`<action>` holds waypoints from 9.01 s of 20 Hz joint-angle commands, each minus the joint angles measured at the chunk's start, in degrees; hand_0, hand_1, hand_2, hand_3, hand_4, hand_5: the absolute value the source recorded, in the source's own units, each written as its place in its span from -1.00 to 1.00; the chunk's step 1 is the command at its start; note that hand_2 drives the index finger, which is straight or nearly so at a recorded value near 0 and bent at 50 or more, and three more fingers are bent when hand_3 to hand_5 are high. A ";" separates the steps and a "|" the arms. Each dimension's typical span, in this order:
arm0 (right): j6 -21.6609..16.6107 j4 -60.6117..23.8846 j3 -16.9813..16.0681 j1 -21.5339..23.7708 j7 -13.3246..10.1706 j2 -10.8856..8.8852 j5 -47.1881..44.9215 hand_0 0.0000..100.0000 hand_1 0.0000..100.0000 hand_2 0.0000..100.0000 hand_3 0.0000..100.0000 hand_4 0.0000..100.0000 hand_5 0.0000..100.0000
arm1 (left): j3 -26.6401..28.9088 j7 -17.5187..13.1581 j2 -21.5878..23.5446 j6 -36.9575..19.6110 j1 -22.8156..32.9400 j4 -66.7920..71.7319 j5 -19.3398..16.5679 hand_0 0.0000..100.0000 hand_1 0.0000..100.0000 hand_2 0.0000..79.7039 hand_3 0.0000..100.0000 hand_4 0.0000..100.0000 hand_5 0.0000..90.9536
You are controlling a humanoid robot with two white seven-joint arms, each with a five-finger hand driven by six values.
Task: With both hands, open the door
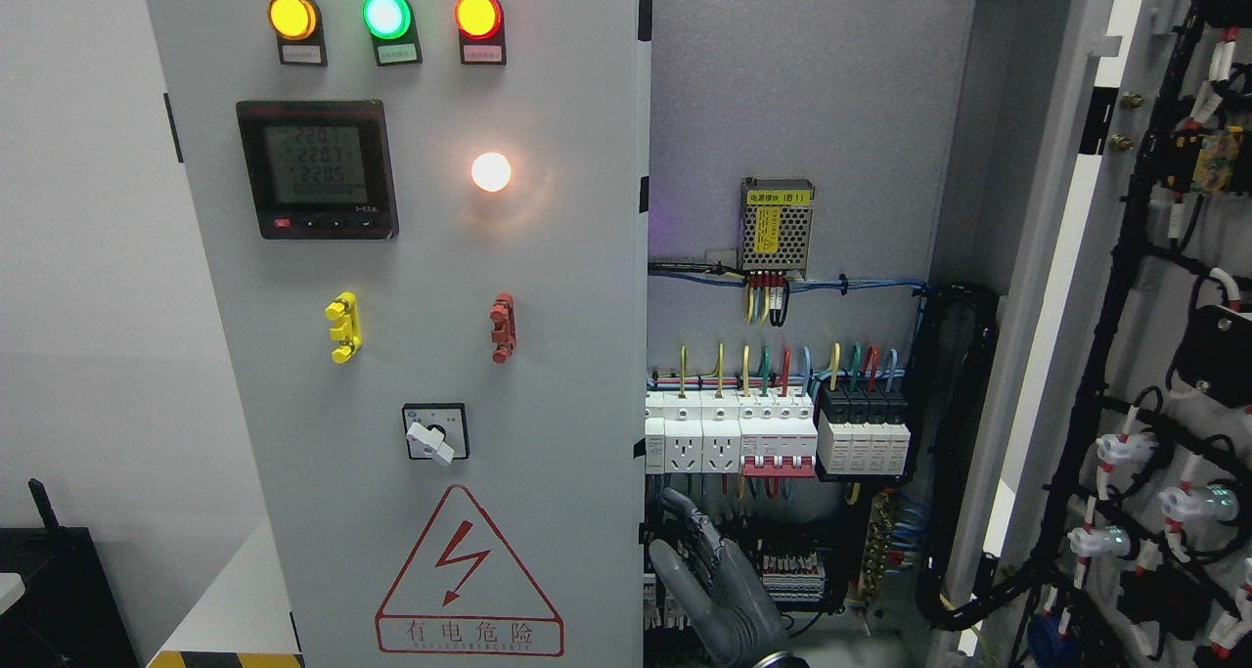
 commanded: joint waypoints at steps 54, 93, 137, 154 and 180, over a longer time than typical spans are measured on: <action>-0.40 5.55 -0.72 -4.74 14.24 -1.98 -7.38 -0.76 -0.22 -1.00 -1.00 -1.00 -1.00 | 0.00 0.00 0.04 0.02 0.00 0.00 0.00 -0.76 -0.22 -1.00 -1.00 -1.00 -1.00; -0.66 -1.74 5.17 -3.77 18.98 -2.60 -10.89 -0.76 -0.22 -1.00 -1.00 -1.00 -1.00 | 0.00 0.00 -0.04 0.02 0.00 0.00 0.00 -0.76 -0.22 -1.00 -1.00 -1.00 -1.00; -0.66 -14.40 21.43 -0.26 21.27 -1.46 -19.51 -0.76 -0.22 -1.00 -1.00 -1.00 -1.00 | 0.00 0.00 -0.04 0.02 0.00 0.00 0.00 -0.76 -0.22 -1.00 -1.00 -1.00 -1.00; 0.13 -11.33 29.78 -5.26 21.18 2.06 -19.51 -0.76 -0.22 -1.00 -1.00 -1.00 -1.00 | 0.00 0.00 -0.04 0.02 0.00 0.00 0.00 -0.76 -0.22 -1.00 -1.00 -1.00 -1.00; 0.13 -1.13 33.21 -12.38 21.18 7.86 -19.42 -0.76 -0.22 -1.00 -1.00 -1.00 -1.00 | 0.00 0.00 0.05 0.02 0.00 0.00 0.00 -0.76 -0.22 -1.00 -1.00 -1.00 -1.00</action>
